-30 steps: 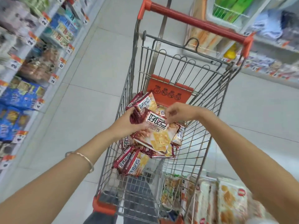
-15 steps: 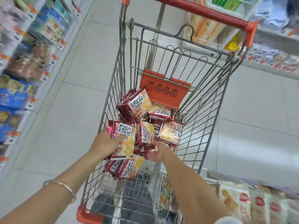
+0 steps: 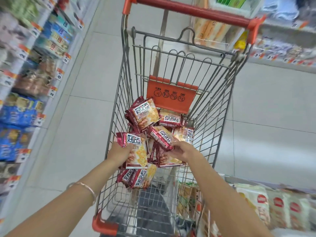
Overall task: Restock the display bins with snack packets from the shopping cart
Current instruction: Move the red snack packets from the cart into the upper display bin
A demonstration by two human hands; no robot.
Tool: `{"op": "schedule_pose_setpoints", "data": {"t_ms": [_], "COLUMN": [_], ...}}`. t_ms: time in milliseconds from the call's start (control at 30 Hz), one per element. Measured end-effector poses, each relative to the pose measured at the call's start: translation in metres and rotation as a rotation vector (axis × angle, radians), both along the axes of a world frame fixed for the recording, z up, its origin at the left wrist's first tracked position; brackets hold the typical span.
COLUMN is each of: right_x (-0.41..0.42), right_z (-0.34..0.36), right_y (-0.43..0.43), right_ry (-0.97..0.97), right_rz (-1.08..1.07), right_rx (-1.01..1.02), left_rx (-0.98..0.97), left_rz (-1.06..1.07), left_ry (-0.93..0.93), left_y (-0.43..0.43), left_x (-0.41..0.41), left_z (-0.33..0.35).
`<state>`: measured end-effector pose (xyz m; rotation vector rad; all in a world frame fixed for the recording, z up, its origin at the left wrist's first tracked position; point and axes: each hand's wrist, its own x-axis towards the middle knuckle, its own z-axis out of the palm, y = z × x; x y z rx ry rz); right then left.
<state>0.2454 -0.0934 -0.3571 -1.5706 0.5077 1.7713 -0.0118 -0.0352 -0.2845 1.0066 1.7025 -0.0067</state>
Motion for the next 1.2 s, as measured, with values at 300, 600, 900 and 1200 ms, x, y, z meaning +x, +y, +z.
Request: {"op": "schedule_pose_setpoints", "data": {"t_ms": [300, 600, 900, 1200], "right_x": [0.016, -0.085, -0.160, -0.104], "right_z": [0.158, 0.309, 0.368, 0.442], "right_y": [-0.013, -0.023, -0.098, -0.235], "right_ry": [-0.132, -1.188, -1.392, -1.102], "right_rz": [0.485, 1.286, 0.597, -0.102], "right_rx": [0.420, 0.670, 0.680, 0.414], "left_rx": [-0.221, -0.293, -0.357, -0.057], "left_rz": [0.030, -0.266, -0.464, -0.775], "left_ry": [-0.412, -0.612, -0.787, -0.936], "left_y": [0.007, -0.013, -0.066, -0.134], "left_x": [0.002, -0.011, -0.053, 0.011], "left_z": [0.080, 0.173, 0.224, 0.350]}}
